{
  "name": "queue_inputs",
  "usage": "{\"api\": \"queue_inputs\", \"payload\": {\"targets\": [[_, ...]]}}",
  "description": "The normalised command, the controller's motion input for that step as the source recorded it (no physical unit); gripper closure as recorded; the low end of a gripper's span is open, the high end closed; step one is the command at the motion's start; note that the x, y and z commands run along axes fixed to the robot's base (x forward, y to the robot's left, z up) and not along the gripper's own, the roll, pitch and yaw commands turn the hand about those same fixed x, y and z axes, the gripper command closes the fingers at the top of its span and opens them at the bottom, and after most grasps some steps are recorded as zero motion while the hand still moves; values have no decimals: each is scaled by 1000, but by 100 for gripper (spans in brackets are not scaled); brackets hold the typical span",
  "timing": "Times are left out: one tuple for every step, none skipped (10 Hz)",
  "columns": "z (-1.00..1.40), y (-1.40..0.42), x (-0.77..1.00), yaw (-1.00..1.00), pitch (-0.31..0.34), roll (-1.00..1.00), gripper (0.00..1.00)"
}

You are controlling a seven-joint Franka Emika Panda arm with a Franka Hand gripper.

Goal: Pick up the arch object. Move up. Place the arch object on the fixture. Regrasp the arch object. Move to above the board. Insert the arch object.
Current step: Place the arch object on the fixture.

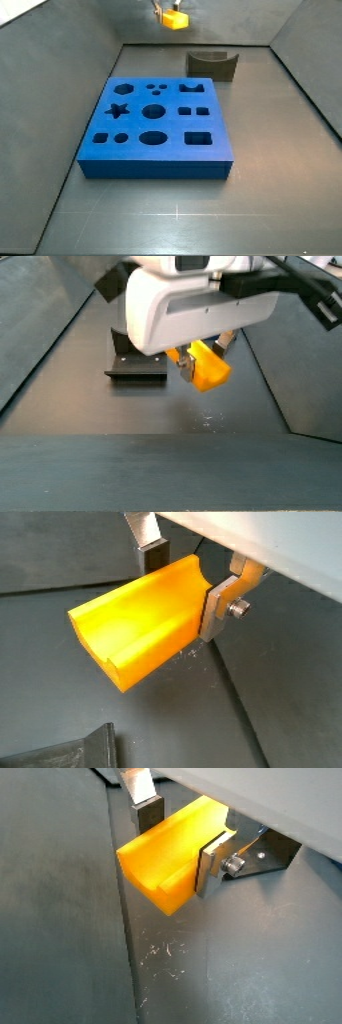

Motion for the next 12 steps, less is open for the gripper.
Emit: {"api": "queue_inputs", "payload": {"targets": [[1000, -13, -33, 9, 87, 110, 100], [1000, -18, -34, 18, 91, 114, 100], [1000, -20, -34, 25, 90, 114, 100], [901, -20, -29, 31, 91, 122, 100], [811, -21, -27, 34, 98, 131, 100], [721, -22, -23, 39, 102, 137, 100], [634, -22, -21, 41, 104, 131, 100], [512, -15, -16, 38, 99, 114, 100], [414, -10, -12, 41, 101, 110, 100], [317, -11, -8, 42, 108, 105, 100], [217, -8, -2, 44, 112, 104, 100], [115, -1000, 512, -1000, -81, -56, 100]]}}
